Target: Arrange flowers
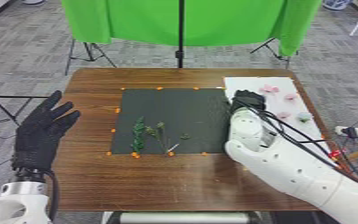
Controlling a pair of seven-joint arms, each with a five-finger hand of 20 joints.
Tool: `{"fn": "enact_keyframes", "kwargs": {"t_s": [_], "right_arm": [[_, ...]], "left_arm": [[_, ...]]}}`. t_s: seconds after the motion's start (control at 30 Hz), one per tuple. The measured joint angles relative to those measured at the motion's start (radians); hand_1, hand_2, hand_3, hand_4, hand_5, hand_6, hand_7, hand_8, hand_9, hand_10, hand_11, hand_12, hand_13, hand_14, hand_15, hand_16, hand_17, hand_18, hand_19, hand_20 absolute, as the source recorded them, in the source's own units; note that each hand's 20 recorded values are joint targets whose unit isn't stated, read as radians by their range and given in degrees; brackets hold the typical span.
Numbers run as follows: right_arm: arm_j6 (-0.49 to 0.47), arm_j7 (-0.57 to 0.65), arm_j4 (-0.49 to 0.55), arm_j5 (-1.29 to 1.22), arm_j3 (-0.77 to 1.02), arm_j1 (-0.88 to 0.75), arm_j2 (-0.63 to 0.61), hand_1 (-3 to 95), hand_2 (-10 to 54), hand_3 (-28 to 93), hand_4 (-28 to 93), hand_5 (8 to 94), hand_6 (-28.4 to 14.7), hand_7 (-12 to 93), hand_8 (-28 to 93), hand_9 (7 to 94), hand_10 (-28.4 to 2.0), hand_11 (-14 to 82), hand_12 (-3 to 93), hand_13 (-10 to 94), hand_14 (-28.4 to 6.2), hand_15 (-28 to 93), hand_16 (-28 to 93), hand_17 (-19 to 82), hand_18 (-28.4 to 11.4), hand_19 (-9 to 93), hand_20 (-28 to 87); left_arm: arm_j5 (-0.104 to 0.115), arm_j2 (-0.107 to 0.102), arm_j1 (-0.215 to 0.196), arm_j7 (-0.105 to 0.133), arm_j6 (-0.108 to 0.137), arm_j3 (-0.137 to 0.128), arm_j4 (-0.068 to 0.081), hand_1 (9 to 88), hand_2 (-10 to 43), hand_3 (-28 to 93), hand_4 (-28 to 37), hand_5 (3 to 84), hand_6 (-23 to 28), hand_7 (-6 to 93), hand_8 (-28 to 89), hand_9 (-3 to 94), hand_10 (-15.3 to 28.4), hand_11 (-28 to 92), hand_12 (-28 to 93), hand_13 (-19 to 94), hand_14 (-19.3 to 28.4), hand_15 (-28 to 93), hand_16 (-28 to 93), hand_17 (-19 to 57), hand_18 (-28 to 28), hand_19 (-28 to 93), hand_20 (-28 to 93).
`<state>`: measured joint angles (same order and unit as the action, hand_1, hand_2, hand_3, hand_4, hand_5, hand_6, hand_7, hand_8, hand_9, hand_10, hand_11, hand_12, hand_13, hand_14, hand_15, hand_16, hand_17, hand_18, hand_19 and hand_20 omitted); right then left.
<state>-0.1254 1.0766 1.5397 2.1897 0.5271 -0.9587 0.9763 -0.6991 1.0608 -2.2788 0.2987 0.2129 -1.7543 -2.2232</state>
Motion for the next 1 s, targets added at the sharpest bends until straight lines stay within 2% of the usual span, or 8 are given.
{"fn": "enact_keyframes", "kwargs": {"t_s": [0.27, 0.6, 0.8, 1.0], "right_arm": [[0.067, -0.017, 0.011, 0.002, 0.016, -0.018, -0.027, 56.9, -9.5, 72, -28, 88.7, -3.1, 22, 12, 92.7, -9.3, 40.5, 25.1, 86, -6.2, 73, 19, 45, -24.9, 93, 49], [0.168, -0.014, 0.056, -0.007, 0.014, -0.035, -0.082, 55.6, -9.5, 76, -28, 89.6, -4.0, 21, 15, 92.7, -10.2, 43.4, 24.2, 86, -6.4, 75, 19, 45, -25.4, 93, 52], [0.178, -0.020, 0.113, -0.010, 0.028, -0.028, -0.107, 55.0, -9.5, 78, -28, 90.1, -4.2, 21, 16, 93.0, -10.1, 44.4, 24.0, 86, -6.6, 76, 19, 46, -25.6, 93, 53], [0.180, -0.029, 0.198, -0.010, 0.098, -0.059, -0.117, 53.6, -9.5, 81, -28, 90.7, -4.2, 21, 17, 93.5, -9.8, 44.5, 23.8, 87, -6.8, 76, 19, 46, -26.3, 93, 54]], "left_arm": [[0.002, 0.000, -0.003, 0.008, 0.003, 0.000, -0.001, 25.8, 5.6, 79, -22.4, 35.4, 7.0, 14.0, -11, 33.2, 18.2, 23, 11, 24, 24.8, 48, -7, -9.5, 23.1, 52, 16], [0.004, -0.001, -0.023, 0.011, 0.009, -0.007, -0.005, 25.8, 5.6, 80, -22.4, 35.4, 7.0, 13.9, -11, 33.2, 18.2, 22, 11, 24, 24.7, 48, -7, -9.5, 23.1, 52, 16], [0.011, -0.012, -0.035, 0.022, 0.019, -0.007, -0.010, 25.8, 5.7, 80, -22.3, 35.4, 7.0, 14.0, -11, 33.3, 18.1, 23, 11, 24, 24.7, 48, -7, -9.5, 23.1, 52, 16], [0.012, -0.014, -0.051, 0.024, 0.022, -0.017, -0.017, 25.9, 5.7, 79, -22.4, 35.4, 6.9, 14.1, -11, 33.3, 18.2, 23, 11, 24, 24.7, 48, -7, -9.5, 23.1, 52, 16]]}}
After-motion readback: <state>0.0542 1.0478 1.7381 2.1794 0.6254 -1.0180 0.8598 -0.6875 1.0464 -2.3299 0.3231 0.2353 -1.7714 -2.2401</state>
